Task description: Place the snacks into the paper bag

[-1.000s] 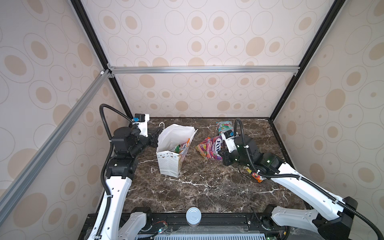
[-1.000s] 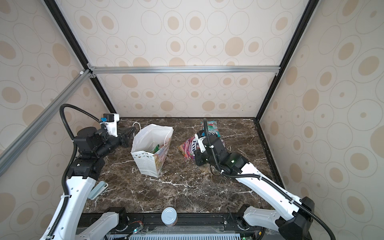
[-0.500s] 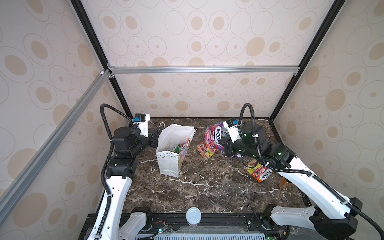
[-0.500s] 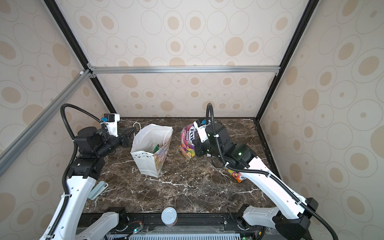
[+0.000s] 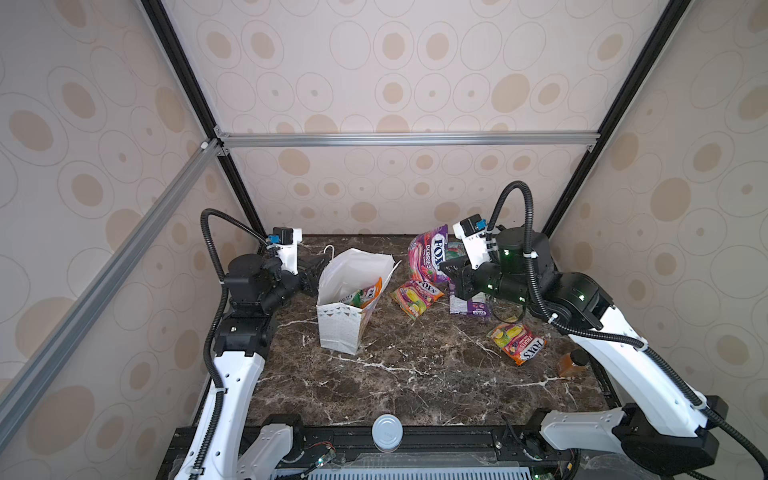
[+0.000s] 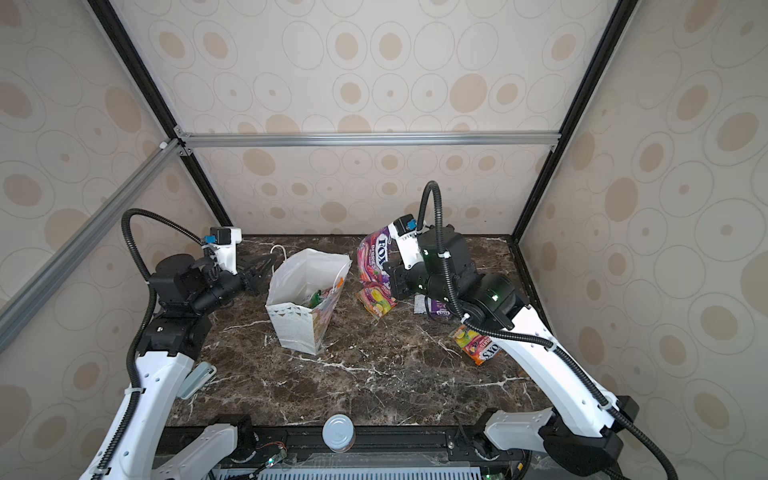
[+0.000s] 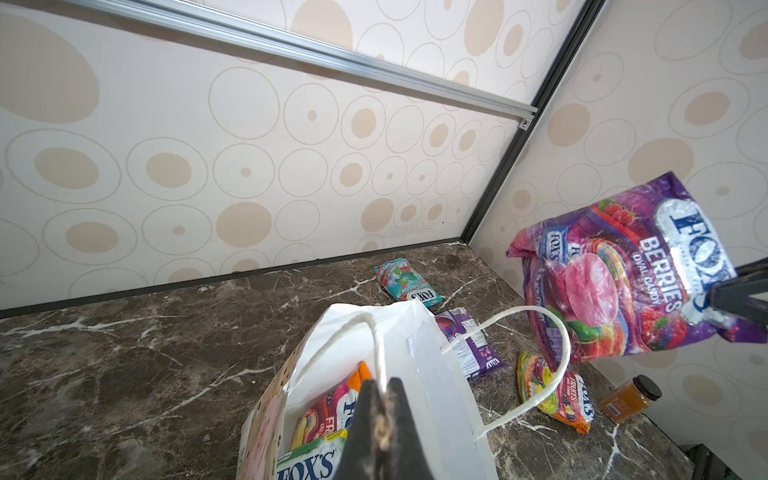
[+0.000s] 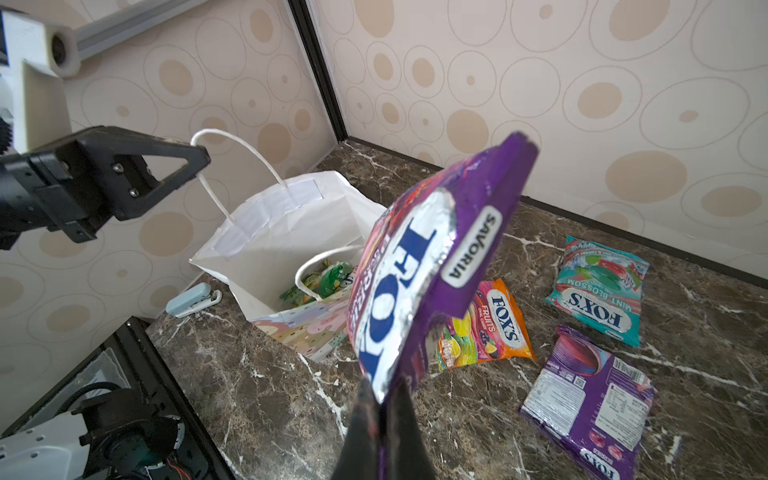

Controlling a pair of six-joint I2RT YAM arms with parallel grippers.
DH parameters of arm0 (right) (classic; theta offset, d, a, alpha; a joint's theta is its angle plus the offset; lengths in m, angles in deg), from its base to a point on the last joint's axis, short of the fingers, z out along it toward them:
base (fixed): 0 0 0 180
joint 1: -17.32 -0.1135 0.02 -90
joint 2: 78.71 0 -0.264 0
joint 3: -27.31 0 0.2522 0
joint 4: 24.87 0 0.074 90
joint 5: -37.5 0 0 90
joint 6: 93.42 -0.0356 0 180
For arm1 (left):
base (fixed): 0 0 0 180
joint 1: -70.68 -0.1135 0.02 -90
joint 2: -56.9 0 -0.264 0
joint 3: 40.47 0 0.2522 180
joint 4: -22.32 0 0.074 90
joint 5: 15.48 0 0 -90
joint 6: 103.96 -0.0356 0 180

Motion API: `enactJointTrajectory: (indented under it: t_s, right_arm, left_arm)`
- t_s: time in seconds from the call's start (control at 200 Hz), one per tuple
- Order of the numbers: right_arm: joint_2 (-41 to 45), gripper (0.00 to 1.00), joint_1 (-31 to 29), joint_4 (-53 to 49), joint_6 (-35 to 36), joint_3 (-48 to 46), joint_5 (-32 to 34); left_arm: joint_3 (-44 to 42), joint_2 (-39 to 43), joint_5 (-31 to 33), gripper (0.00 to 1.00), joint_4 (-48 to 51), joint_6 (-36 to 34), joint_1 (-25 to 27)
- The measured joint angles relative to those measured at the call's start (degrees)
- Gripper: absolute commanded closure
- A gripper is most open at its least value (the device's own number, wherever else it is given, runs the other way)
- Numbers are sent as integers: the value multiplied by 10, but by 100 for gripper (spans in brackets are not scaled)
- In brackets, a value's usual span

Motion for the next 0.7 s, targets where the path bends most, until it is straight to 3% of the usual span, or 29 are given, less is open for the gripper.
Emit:
enactJointTrajectory:
  t_s: [0.41, 0.7]
  right_arm:
    - [-117, 100, -4, -47, 1, 203, -36]
    - [-171, 100, -27, -85, 11, 293, -31]
  left_arm:
    - [-9, 2, -30, 100, -26, 20, 0]
    - [-9, 2, -36, 100, -28, 21, 0]
